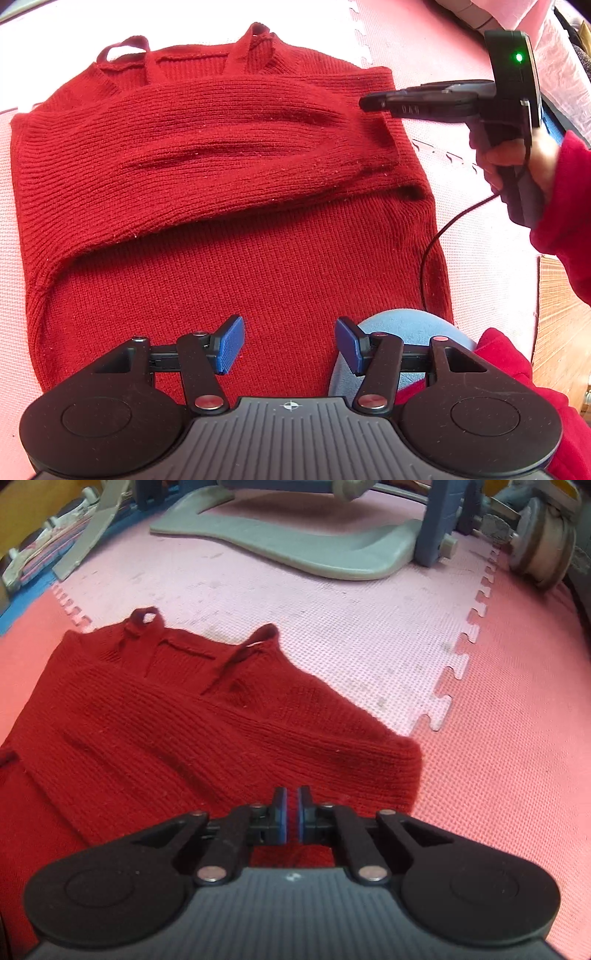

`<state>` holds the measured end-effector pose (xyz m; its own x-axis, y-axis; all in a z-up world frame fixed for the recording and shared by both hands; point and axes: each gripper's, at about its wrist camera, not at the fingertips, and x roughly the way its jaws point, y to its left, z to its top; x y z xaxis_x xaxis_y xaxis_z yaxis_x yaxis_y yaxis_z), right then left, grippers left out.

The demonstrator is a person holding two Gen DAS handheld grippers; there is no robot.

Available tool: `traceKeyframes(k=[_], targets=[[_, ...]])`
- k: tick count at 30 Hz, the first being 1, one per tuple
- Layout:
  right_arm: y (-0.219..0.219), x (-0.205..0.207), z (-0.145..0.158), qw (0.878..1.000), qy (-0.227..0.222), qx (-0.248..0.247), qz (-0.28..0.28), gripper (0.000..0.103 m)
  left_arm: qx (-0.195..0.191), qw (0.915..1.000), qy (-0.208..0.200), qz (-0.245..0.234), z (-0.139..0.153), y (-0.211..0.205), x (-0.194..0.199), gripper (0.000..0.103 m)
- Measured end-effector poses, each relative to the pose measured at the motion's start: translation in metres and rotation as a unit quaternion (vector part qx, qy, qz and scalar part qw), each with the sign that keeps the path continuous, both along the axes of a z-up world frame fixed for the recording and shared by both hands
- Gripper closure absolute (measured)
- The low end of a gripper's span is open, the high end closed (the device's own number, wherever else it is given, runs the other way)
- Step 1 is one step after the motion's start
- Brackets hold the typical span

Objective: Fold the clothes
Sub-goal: 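Sweep the right gripper along the sleeve's cuff end to flatten it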

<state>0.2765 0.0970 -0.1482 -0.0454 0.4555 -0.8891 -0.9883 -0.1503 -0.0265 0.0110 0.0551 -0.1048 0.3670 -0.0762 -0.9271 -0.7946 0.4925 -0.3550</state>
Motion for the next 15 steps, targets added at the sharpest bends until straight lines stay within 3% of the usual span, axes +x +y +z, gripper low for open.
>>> traceKeyframes(k=[2, 7, 11, 15], targets=[[-0.001, -0.001, -0.01, 1.0, -0.017, -0.023, 0.012, 0.098, 0.003, 1.0, -0.001, -0.003, 0.002, 0.0, 0.001, 0.046], [-0.001, 0.013, -0.002, 0.996, -0.014, -0.005, -0.083, 0.097, -0.003, 1.0, 0.0, 0.002, 0.0, 0.0, -0.004, 0.046], [-0.015, -0.029, 0.012, 0.999, 0.044, 0.011, 0.005, 0.097, -0.005, 1.0, 0.005, 0.004, -0.002, 0.0, -0.006, 0.046], [-0.028, -0.081, 0.001, 0.992, 0.076, -0.003, 0.096, 0.097, -0.003, 1.0, 0.003, 0.005, -0.001, 0.0, -0.006, 0.046]])
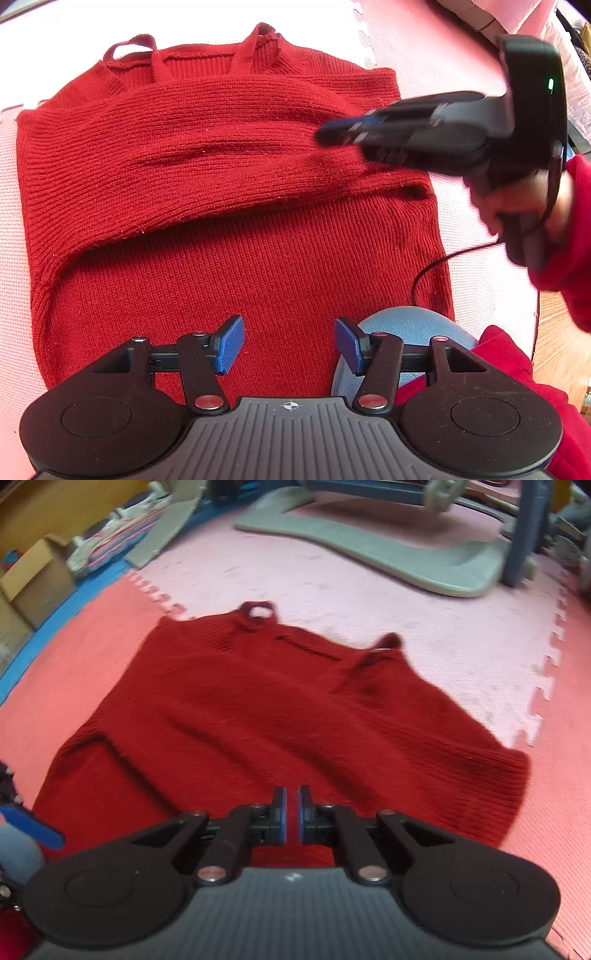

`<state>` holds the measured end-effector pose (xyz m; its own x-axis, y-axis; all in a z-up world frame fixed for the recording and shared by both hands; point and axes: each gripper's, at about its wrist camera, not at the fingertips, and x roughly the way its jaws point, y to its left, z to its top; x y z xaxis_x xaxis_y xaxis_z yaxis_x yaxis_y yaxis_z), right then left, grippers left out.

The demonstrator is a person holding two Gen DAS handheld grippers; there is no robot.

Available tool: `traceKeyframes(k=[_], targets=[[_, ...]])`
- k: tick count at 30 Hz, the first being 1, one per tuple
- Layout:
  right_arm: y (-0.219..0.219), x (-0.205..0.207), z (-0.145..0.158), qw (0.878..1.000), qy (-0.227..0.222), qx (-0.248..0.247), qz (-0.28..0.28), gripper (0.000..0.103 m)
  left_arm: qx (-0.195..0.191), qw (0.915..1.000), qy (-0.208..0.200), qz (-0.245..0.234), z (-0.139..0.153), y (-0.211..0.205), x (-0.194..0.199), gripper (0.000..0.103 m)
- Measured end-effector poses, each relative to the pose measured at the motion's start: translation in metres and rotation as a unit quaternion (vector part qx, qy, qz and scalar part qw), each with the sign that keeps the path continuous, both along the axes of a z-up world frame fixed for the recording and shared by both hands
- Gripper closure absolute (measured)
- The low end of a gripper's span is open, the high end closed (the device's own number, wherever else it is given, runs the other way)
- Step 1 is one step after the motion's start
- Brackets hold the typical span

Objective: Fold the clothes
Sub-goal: 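Sweep the right gripper along the sleeve's cuff end to flatten it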

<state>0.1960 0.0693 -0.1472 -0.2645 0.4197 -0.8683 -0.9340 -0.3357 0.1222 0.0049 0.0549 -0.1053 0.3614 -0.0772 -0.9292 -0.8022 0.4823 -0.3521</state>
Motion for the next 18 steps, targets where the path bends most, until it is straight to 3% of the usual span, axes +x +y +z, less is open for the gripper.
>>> traceKeyframes(k=[3, 6, 15, 18], targets=[[-0.004, -0.019, -0.021, 0.999, -0.024, -0.019, 0.032, 0.097, 0.0, 1.0, 0.003, -0.002, 0.001, -0.001, 0.0, 0.046], [-0.009, -0.01, -0.029, 0.999, -0.026, -0.028, 0.019, 0.097, -0.002, 1.0, 0.004, 0.0, 0.001, -0.002, -0.005, 0.046], [-0.018, 0.039, -0.017, 0.994, -0.093, -0.035, -0.038, 0.097, -0.001, 0.9999, 0.006, 0.009, -0.002, 0.0, -0.011, 0.046], [-0.017, 0.043, -0.004, 0.995, -0.071, -0.022, -0.064, 0.097, -0.002, 0.9999, 0.008, 0.011, -0.002, 0.0, -0.013, 0.046]])
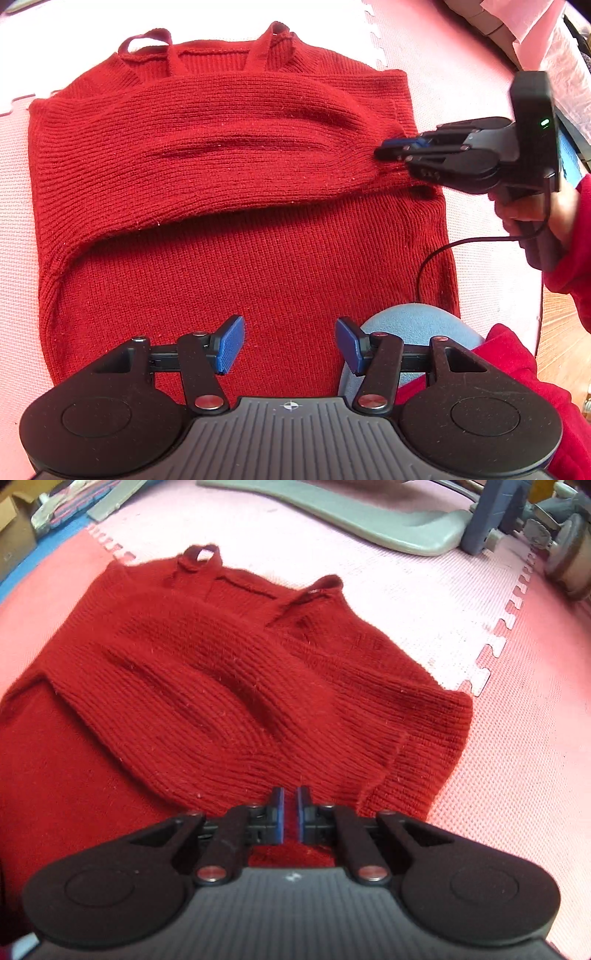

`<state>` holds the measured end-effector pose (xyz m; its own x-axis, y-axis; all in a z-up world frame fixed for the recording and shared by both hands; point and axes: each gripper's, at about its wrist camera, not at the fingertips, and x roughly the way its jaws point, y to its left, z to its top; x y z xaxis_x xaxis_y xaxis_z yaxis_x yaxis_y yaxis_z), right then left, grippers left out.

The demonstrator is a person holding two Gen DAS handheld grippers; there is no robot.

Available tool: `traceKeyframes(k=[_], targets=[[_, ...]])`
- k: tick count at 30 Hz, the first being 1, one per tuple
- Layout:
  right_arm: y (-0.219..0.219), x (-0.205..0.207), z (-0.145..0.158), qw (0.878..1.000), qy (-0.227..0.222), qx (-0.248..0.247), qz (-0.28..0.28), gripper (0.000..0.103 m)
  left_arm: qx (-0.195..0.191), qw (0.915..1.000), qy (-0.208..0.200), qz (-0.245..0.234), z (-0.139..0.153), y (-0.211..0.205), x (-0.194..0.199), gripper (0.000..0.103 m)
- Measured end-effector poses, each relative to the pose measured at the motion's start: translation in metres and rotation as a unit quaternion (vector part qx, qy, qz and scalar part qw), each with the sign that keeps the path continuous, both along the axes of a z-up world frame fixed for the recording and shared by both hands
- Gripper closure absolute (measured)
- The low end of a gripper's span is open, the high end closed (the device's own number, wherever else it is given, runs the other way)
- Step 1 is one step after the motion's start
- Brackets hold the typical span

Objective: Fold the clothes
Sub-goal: 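Sweep the right gripper along the sleeve's cuff end to flatten it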

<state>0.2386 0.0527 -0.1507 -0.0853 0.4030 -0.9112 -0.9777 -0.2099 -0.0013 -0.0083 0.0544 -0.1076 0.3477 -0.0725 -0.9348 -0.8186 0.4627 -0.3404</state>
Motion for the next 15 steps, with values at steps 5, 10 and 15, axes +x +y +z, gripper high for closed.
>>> traceKeyframes(k=[5, 10, 15], targets=[[0.012, -0.048, 0.013, 0.996, 0.051, 0.038, 0.063, 0.097, 0.002, 1.0, 0.001, 0.004, 0.002, 0.001, -0.001, 0.046], [0.054, -0.069, -0.014, 0.995, 0.043, 0.06, 0.072, 0.097, 0.006, 1.0, 0.002, 0.007, 0.004, 0.002, -0.003, 0.046], [0.071, -0.045, -0.023, 0.997, 0.033, 0.046, 0.046, 0.097, 0.0, 1.0, 0.001, 0.007, 0.003, 0.003, -0.004, 0.046]])
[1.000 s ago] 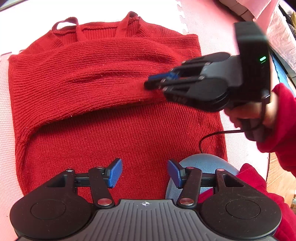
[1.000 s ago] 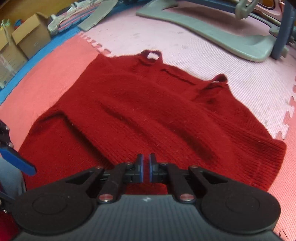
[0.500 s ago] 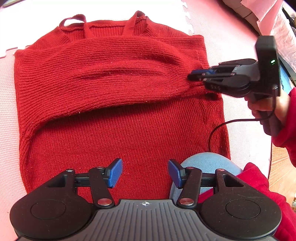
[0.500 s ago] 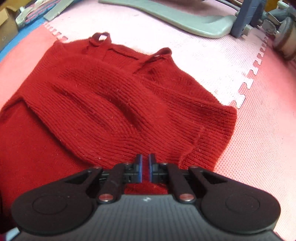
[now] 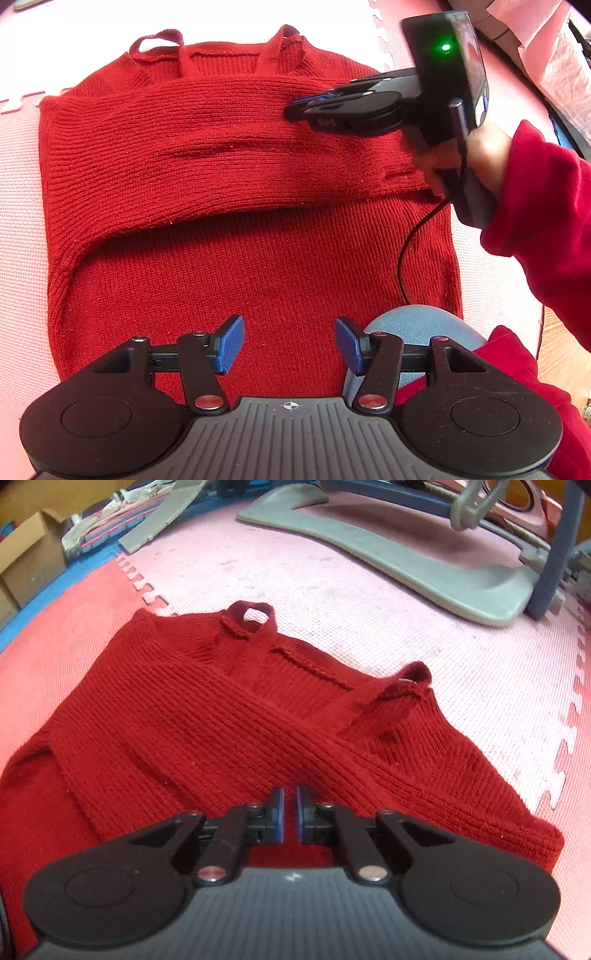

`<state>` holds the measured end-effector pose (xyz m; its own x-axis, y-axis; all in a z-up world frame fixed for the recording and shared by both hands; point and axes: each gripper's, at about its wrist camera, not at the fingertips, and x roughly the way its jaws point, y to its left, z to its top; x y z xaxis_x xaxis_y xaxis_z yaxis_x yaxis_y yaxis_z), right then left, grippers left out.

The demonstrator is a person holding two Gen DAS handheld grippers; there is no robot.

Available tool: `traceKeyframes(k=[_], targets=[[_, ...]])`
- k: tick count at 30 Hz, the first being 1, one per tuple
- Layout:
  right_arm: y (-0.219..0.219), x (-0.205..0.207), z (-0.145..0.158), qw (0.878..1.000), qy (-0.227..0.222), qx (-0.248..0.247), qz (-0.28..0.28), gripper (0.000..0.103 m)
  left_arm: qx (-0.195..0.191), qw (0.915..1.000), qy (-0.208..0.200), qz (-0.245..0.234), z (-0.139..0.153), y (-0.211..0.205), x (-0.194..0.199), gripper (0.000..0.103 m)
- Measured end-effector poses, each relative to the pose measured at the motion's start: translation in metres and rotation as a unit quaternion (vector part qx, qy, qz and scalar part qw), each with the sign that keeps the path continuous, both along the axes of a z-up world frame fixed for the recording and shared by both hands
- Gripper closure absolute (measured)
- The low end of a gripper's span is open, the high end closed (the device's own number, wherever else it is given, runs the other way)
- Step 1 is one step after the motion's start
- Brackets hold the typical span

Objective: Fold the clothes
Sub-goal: 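Sweep the right gripper along the sleeve's cuff end to flatten it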

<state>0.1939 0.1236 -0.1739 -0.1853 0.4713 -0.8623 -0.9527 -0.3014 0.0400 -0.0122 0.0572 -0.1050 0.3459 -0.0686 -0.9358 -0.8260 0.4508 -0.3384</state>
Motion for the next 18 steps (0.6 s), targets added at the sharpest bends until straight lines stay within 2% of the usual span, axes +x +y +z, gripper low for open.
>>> traceKeyframes(k=[3, 8, 12, 15, 18], targets=[[-0.003, 0.023, 0.004, 1.0, -0.014, -0.013, -0.002, 0.097, -0.006, 1.0, 0.001, -0.003, -0.005, 0.002, 0.002, 0.046], [-0.009, 0.063, 0.011, 0.999, 0.001, -0.039, -0.025, 0.098, -0.006, 1.0, -0.001, -0.007, -0.006, 0.003, 0.006, 0.046], [-0.018, 0.076, 0.014, 0.998, 0.015, -0.053, -0.036, 0.098, -0.004, 0.9999, 0.002, -0.011, -0.004, 0.0, 0.008, 0.046], [-0.023, 0.077, 0.022, 0.997, 0.044, -0.046, -0.042, 0.096, -0.002, 0.9999, 0.003, -0.014, -0.003, -0.001, 0.01, 0.046], [-0.023, 0.075, 0.032, 0.997, 0.044, -0.005, -0.055, 0.096, 0.001, 0.9998, 0.003, -0.018, -0.001, -0.003, 0.013, 0.046]])
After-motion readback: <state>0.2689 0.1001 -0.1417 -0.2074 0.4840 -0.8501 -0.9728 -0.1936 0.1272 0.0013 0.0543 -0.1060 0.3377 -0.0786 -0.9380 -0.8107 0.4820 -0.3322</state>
